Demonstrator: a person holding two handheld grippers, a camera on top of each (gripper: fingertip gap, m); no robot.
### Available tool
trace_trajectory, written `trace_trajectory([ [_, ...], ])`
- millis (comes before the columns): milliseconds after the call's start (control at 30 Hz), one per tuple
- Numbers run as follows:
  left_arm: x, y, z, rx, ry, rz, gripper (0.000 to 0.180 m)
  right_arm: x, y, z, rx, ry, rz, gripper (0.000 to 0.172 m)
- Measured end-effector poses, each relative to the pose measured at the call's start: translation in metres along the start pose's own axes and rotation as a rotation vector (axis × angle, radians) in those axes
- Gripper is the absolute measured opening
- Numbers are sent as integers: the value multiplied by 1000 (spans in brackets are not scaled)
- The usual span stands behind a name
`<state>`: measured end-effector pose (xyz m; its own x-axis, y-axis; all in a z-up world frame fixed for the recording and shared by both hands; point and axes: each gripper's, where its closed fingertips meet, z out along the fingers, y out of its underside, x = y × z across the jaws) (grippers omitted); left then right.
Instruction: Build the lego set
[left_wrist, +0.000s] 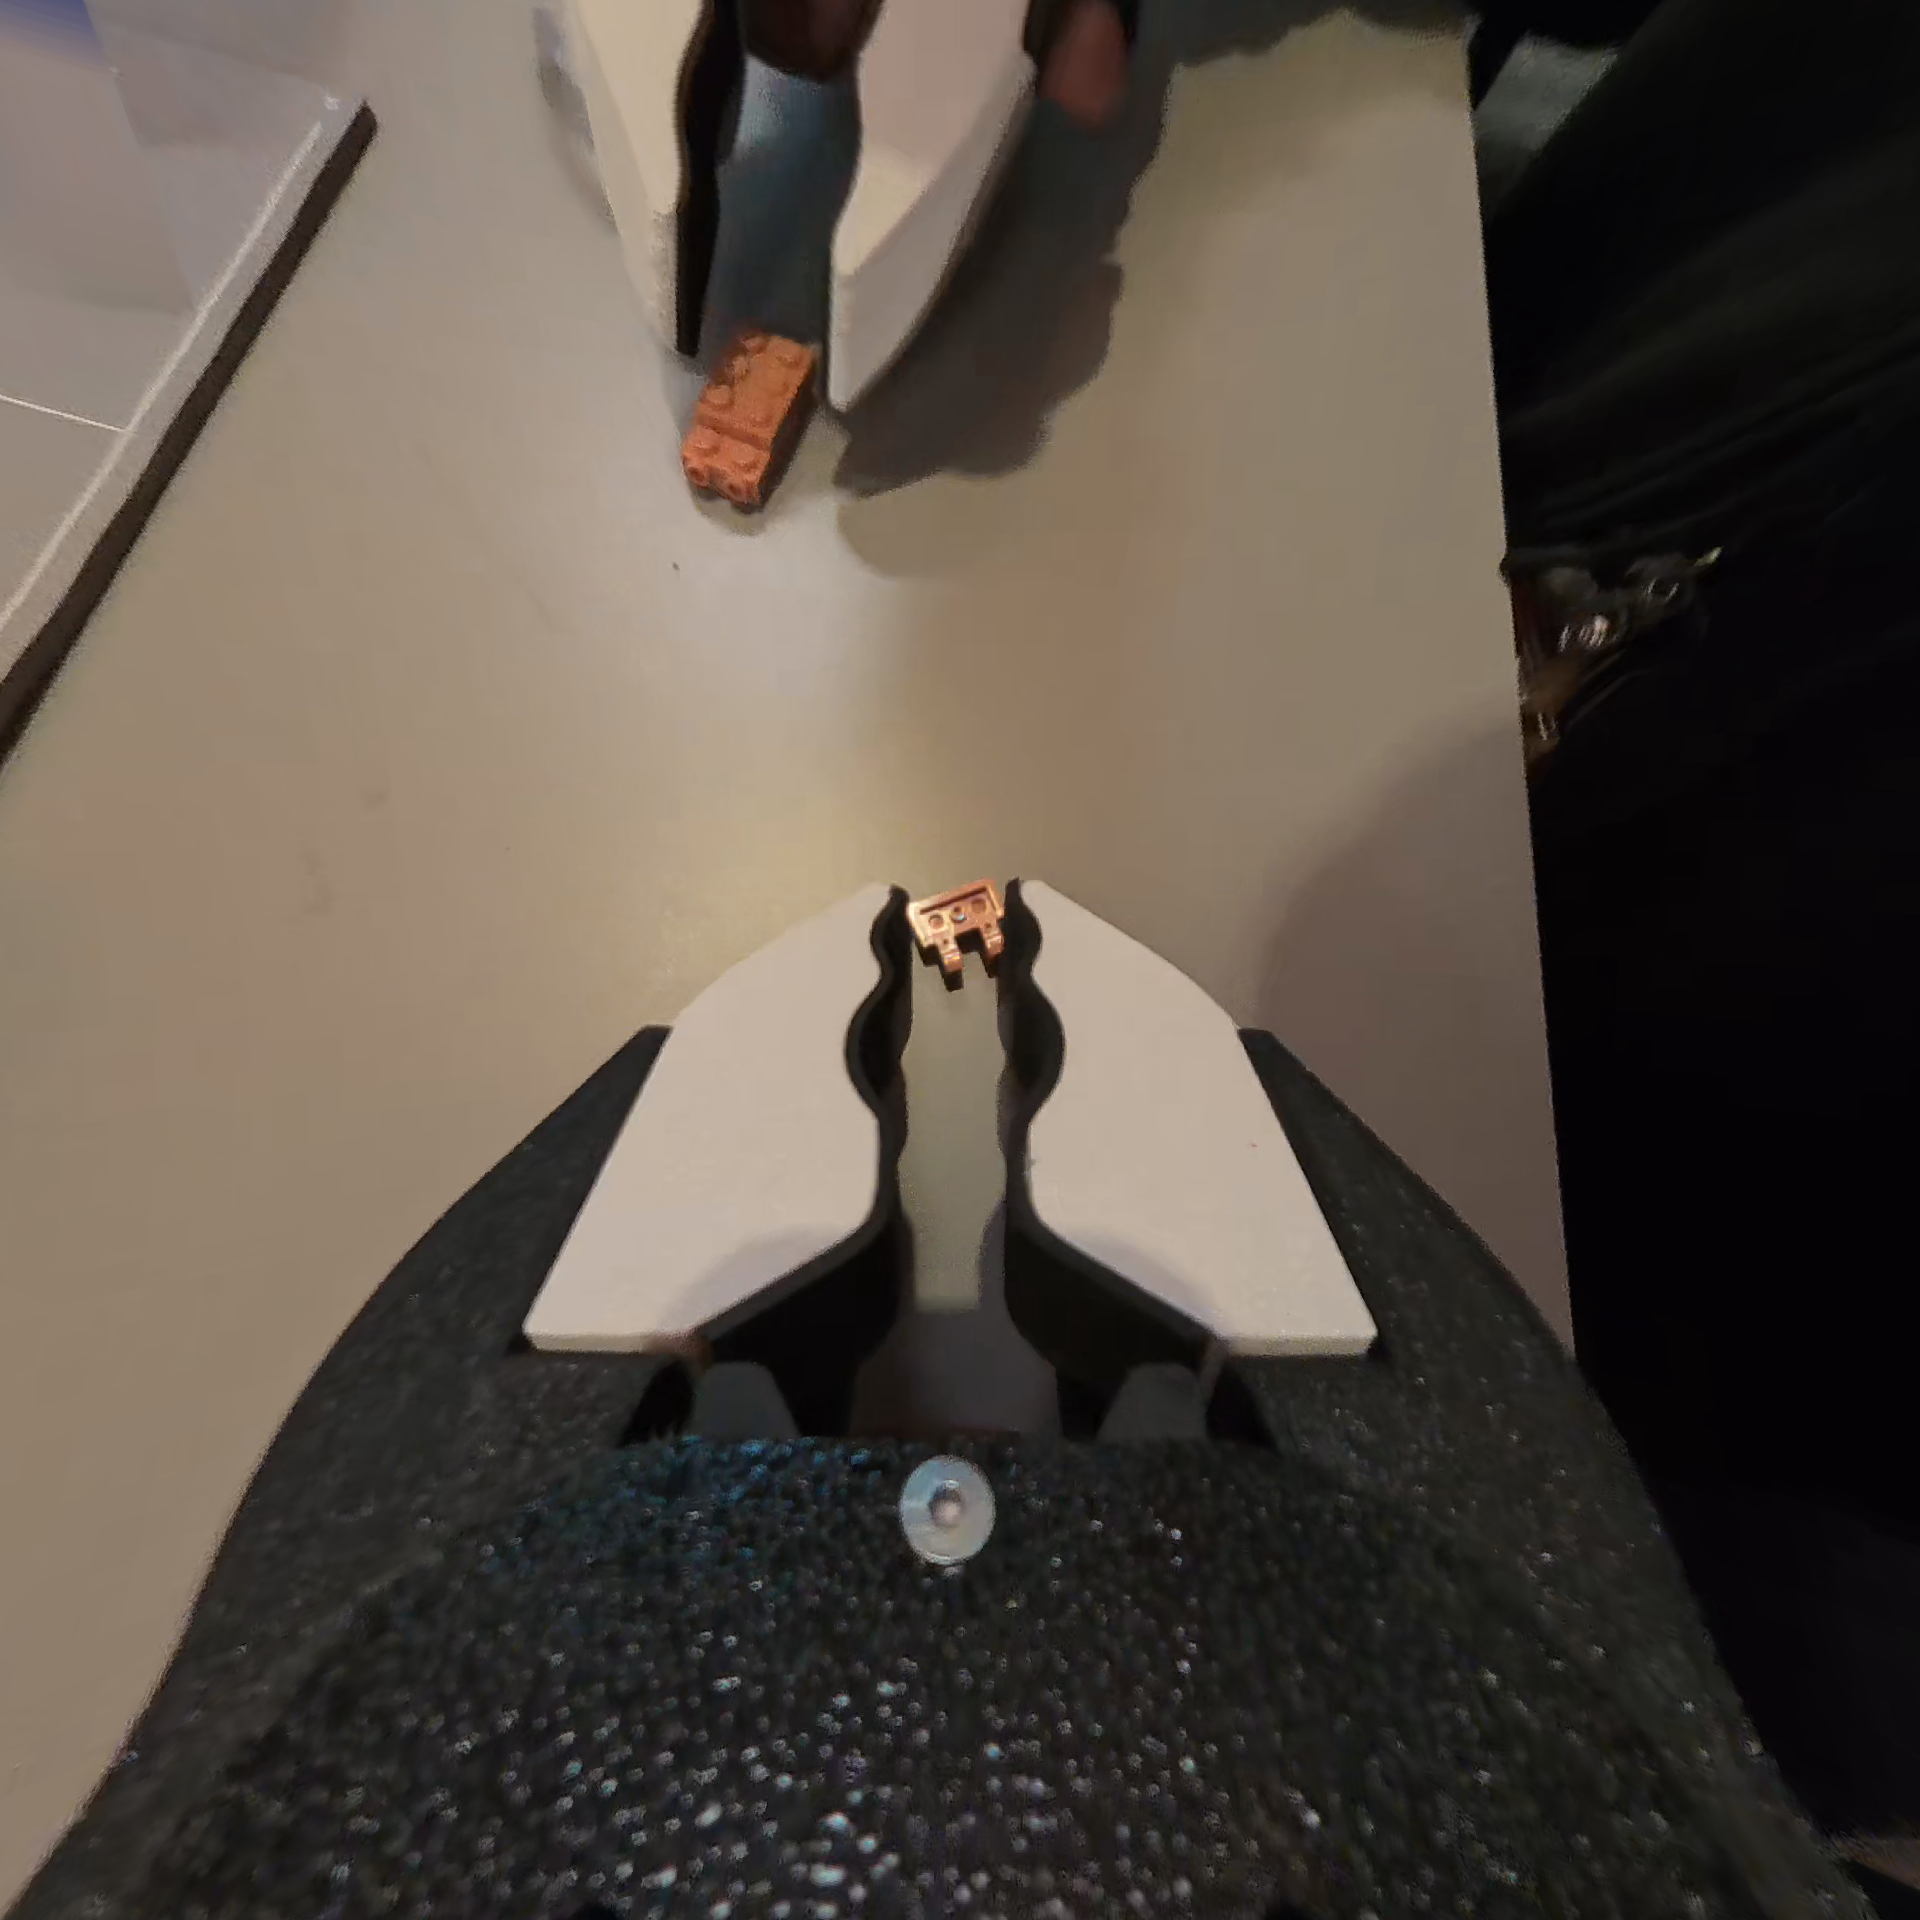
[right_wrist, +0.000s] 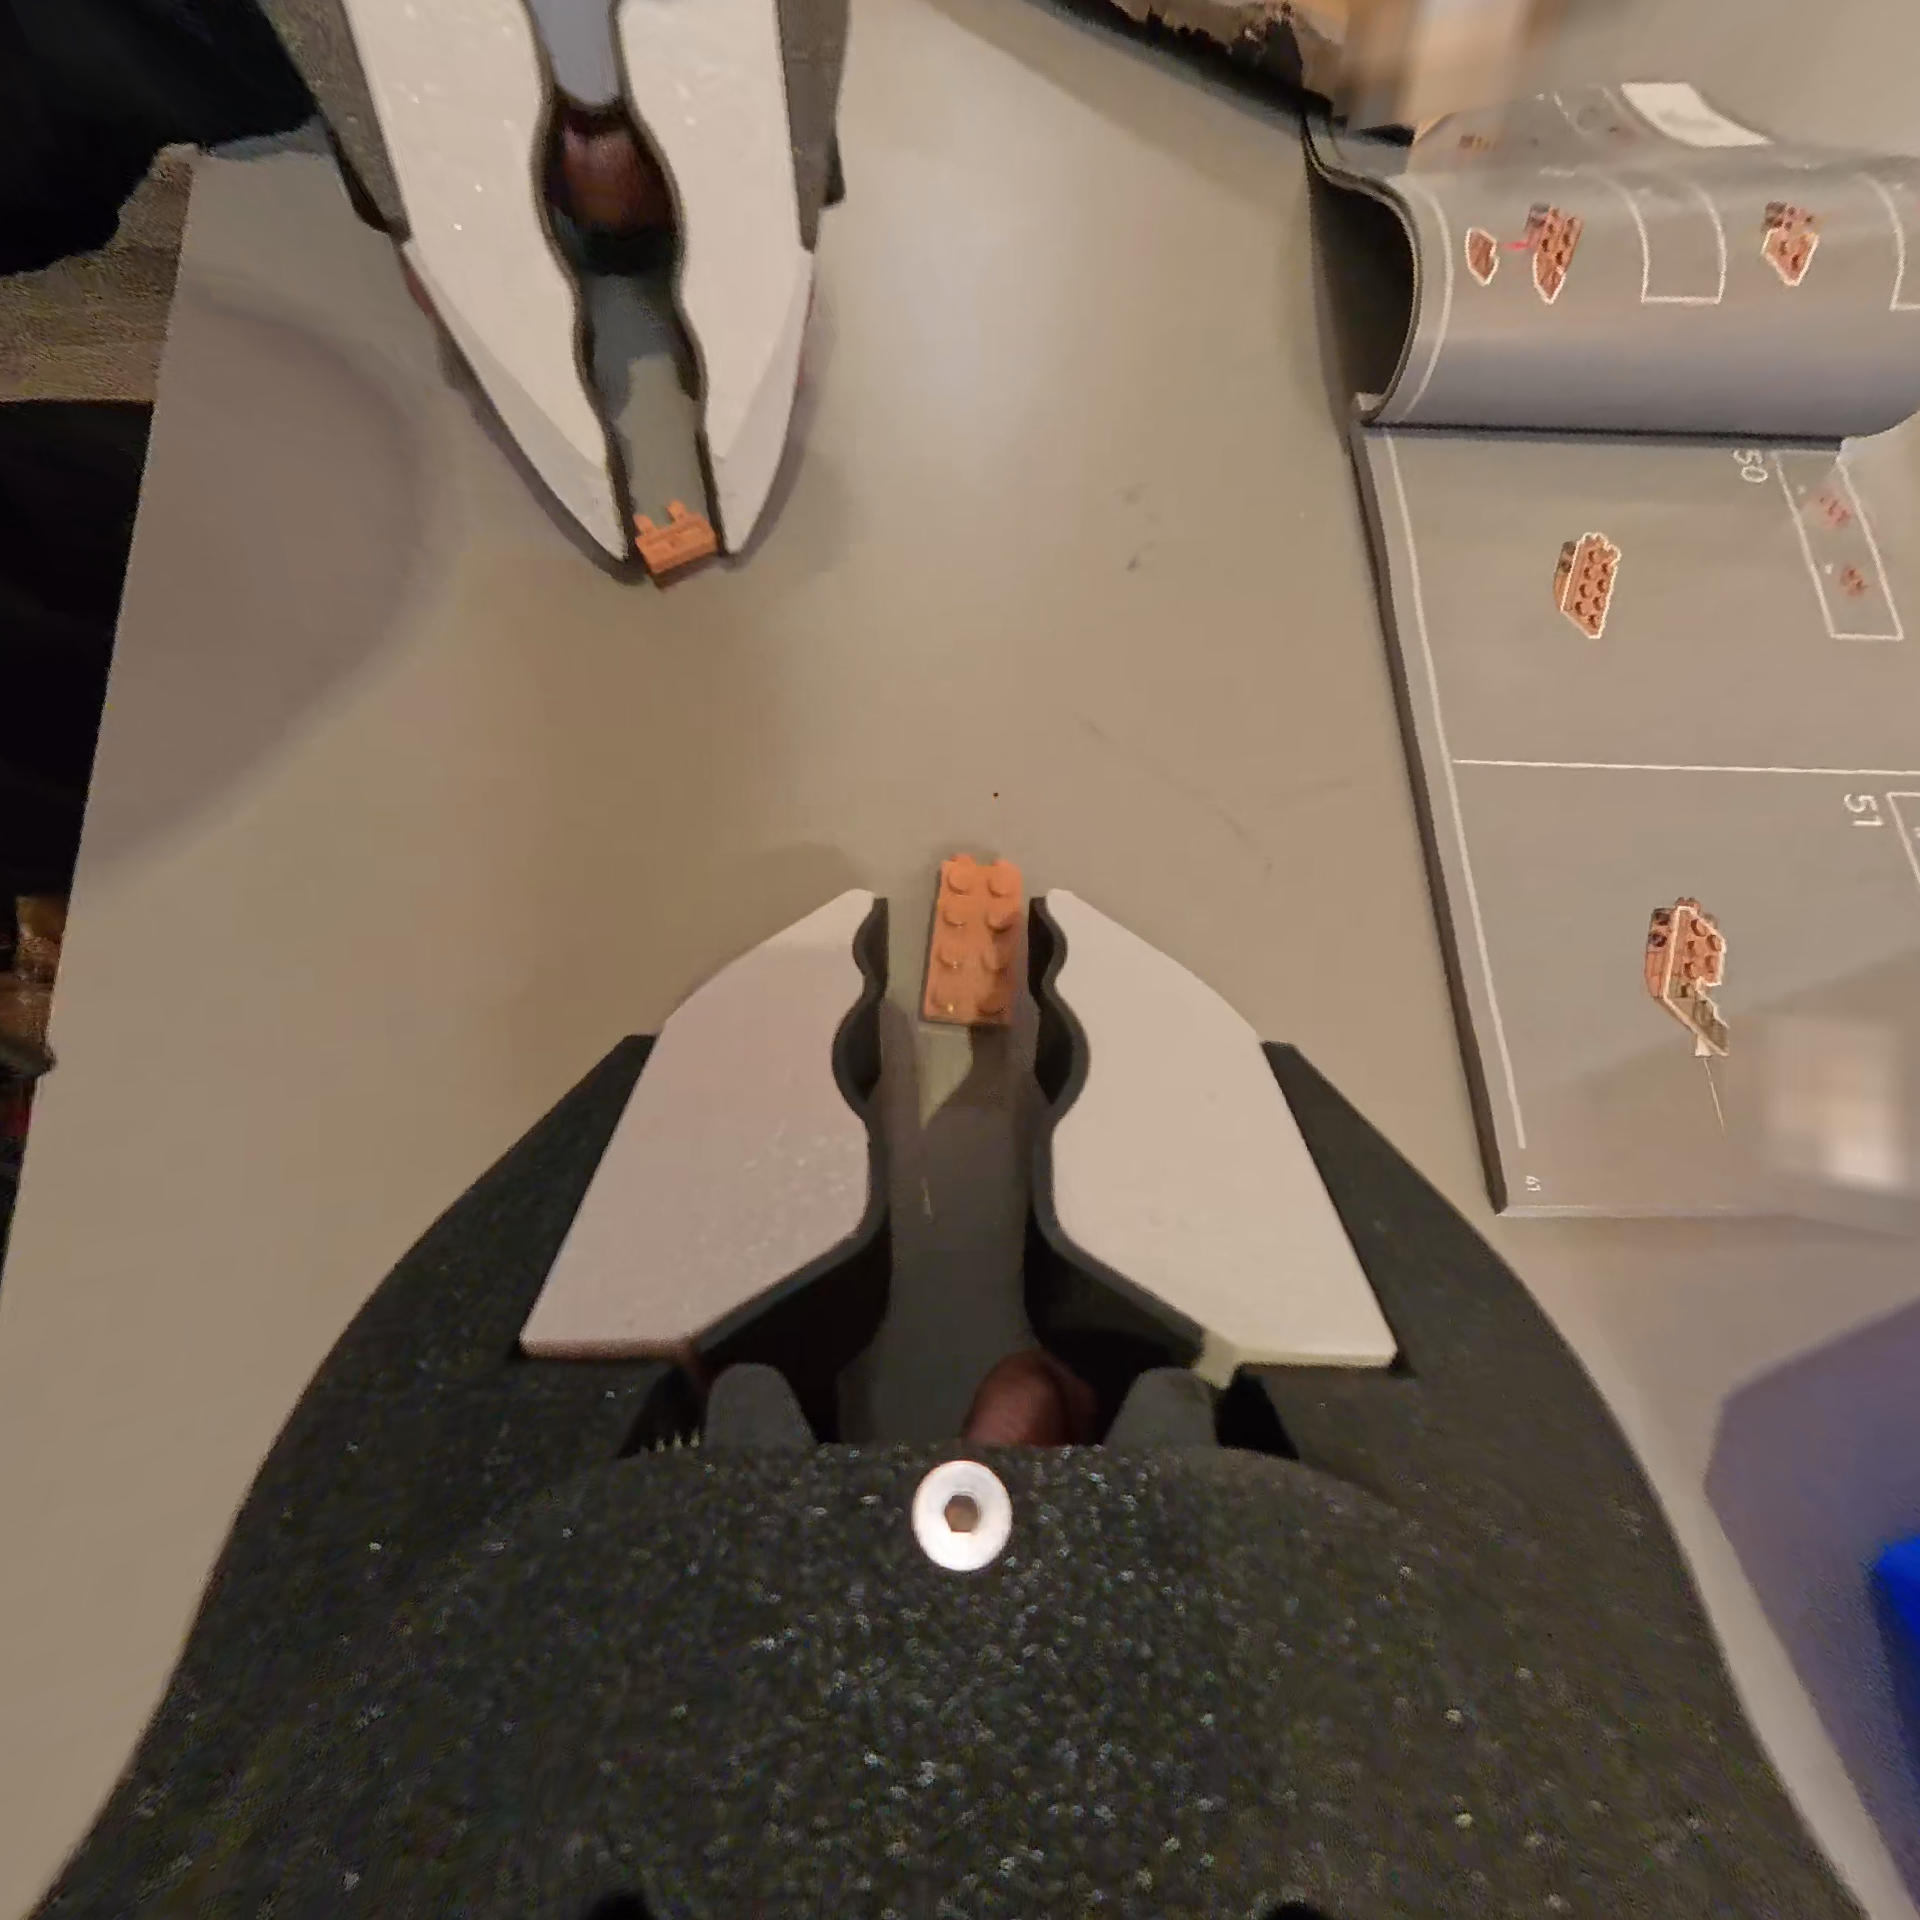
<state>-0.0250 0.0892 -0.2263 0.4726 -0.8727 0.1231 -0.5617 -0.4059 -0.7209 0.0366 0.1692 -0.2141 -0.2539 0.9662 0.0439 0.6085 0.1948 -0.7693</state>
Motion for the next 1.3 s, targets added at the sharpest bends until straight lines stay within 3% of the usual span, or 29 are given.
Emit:
trace_trajectory([
  [167,-19,-36,-1,162,69,-132,17,4,-9,-5,72,80,-188,26],
  [267,-26,-65,-1,286,209,-251,16,4,-25,-7,181,143,-324,26],
  [400,-25,-89,8,344,376,-361,16,11,-36,-10,266,254,-430,23],
  [833,-26,-97,24,308,410,-406,16,-8,-43,-14,324,256,-573,7],
  [1000,-26,-96,26,303,388,-380,17,-9,-40,-13,302,216,-516,6],
  [1100,-23,-99,22,330,382,-310,21,-14,-39,-13,295,113,-395,5],
  [1300,-17,-101,4,415,270,42,29,-30,-38,-24,319,-216,-56,5],
])
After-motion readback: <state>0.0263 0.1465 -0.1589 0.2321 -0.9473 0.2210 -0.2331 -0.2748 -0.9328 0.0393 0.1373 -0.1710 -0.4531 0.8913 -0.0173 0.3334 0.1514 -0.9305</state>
